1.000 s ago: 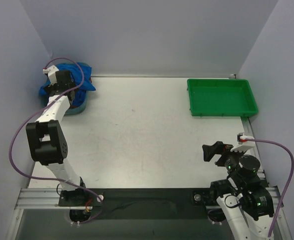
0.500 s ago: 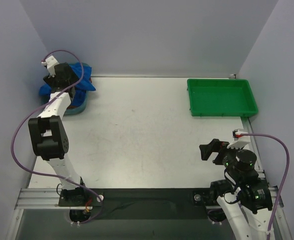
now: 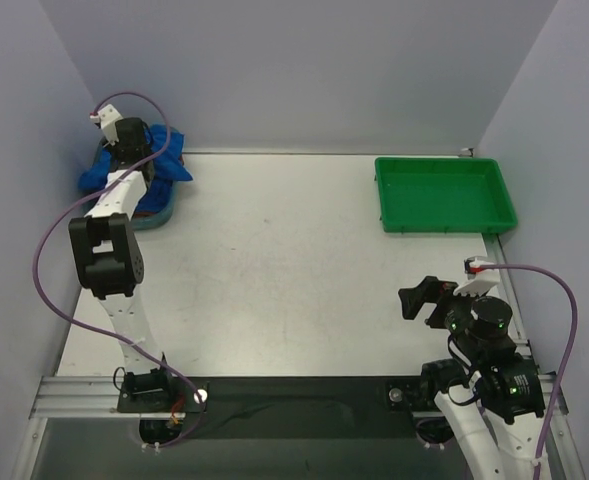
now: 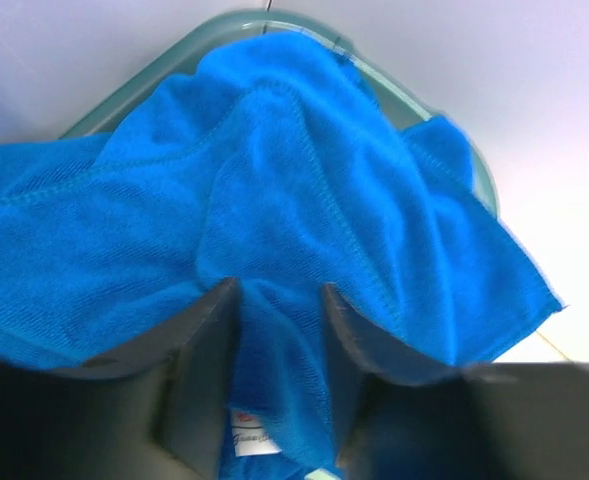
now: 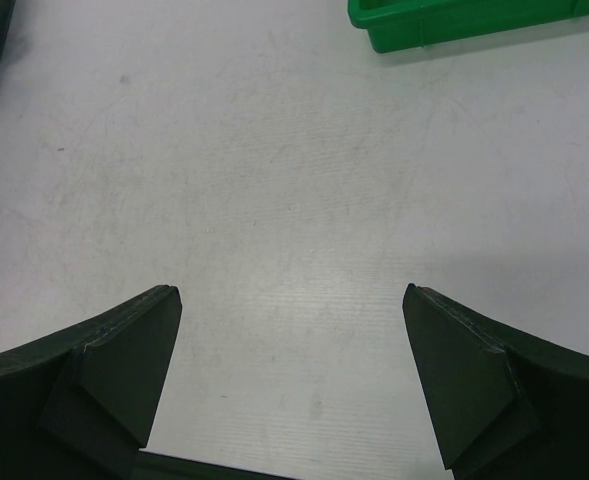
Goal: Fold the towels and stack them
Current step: Grab crumpled towel
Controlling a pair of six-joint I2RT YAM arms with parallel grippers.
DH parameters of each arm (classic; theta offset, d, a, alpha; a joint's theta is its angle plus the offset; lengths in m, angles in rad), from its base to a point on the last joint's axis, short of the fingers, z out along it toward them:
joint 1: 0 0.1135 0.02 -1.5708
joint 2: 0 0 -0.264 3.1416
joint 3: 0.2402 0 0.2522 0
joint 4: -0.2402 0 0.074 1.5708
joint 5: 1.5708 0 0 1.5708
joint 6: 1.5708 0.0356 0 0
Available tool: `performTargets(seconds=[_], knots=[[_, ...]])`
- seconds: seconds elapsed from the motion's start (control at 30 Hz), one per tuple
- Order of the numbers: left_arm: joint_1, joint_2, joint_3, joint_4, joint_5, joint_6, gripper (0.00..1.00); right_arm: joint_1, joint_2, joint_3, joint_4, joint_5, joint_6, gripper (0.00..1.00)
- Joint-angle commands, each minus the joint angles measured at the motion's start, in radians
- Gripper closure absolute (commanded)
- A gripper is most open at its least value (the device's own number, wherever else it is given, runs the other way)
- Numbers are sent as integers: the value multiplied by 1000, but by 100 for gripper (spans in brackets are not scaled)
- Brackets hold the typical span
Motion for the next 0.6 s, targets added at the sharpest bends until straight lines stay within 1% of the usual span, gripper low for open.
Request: performTargets(seconds=[0.0,0.03,0.07,0.1,0.13,0.17,0.37,0.43,0.57], knots=[[18,-6,52,-19,5,-10,55,8,20,-5,34,-13,1,0],[21,-13,49,-16,8,-9,58,8,20,-4,34,-13,1,0],[24,-20,46,-14,8,-7,71,8,20,-5,34,-13,3,0],[30,-25,40,-13,8,2,77,8,20,-5,34,-13,3,0],[32,-31,35,-5,11,7,86,8,20,-5,34,-13,3,0],[35,-42,31,-3,14,14,100,8,20,-5,34,-13,3,0],[53,-106,22,9,25,57,100,8,17,-4,35,-15,3,0],[52,-135,26,18,61,66,100,8,14,-4,35,-15,0,0],[14,-227,87,18,108,80,100,8,11,-4,35,-15,3,0]])
